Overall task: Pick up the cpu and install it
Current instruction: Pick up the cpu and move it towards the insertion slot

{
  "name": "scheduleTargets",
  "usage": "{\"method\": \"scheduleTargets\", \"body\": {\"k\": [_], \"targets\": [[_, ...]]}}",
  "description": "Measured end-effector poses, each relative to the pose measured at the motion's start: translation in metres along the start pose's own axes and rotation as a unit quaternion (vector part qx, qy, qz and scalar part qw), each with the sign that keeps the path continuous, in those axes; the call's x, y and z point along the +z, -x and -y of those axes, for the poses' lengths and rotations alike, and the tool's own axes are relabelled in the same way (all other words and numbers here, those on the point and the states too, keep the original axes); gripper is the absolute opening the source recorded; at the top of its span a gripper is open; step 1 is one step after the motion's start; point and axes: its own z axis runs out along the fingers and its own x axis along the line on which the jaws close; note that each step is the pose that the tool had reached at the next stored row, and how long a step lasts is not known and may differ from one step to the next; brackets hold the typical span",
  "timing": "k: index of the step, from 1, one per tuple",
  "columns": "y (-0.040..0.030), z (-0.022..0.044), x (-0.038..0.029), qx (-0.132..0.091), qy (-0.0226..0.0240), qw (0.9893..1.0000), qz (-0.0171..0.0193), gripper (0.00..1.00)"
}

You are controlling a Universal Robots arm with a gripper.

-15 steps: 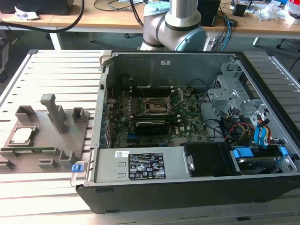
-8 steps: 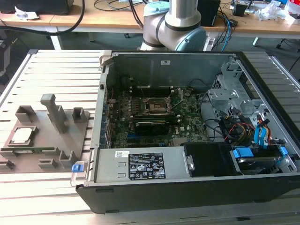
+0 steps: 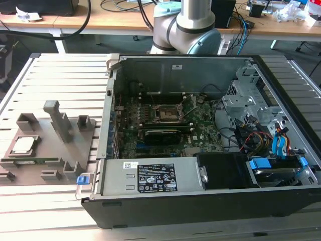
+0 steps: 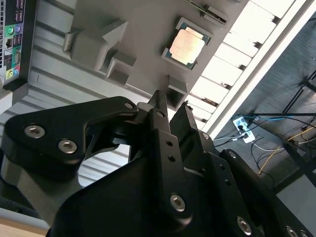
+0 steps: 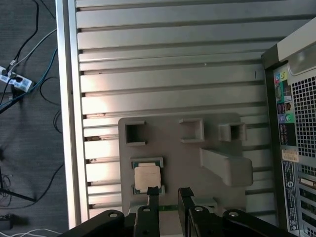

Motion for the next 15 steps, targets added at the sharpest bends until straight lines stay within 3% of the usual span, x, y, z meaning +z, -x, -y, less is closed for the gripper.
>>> {"method": "scheduleTargets", "body": {"k": [15], "targets": [[-0.0002, 0.0003, 0.0079, 0.0, 0.0, 1.0, 0.0, 0.3]]}}
